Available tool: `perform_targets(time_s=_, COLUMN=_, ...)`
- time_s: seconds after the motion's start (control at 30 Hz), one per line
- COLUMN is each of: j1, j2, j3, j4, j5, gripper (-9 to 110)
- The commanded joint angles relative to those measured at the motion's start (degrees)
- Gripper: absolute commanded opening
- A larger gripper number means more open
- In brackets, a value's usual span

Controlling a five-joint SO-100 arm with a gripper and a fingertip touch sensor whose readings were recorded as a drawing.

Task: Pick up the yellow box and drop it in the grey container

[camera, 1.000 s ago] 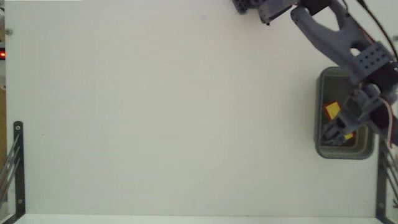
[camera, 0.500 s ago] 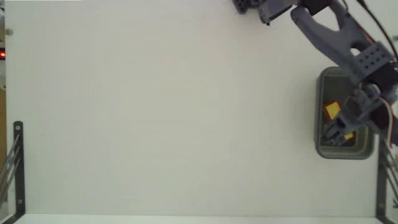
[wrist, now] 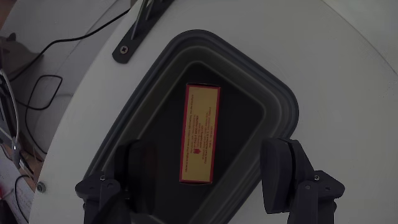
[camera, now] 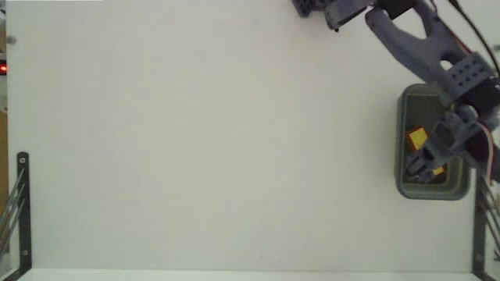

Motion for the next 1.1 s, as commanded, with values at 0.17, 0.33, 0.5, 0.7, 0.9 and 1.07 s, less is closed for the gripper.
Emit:
perform_targets(time_s=0.17, j1=-0.93, j2=4.86, j3=0.60, j4=-0.65, j5=0.26, gripper=110)
perform_targets(time_s=0.33, j1=-0.89, j2=4.90, j3=0.64, j4=-0.65, j5=0.26, gripper=110)
perform_targets(time_s=0.5, j1=-0.37, j2=5.58, j3=1.32, j4=-0.65, j5=0.26, gripper=110)
perform_targets(time_s=0.7, j1=1.04, j2=7.44, j3=3.16, j4=-0.64, j5=0.26, gripper=110)
perform_targets(time_s=0.9, j1=3.24, j2=10.31, j3=6.01, j4=-0.62, j5=0.26, gripper=110)
perform_targets(time_s=1.07, j1=5.45, j2=13.22, j3=8.89, j4=-0.61, j5=0.26, gripper=110)
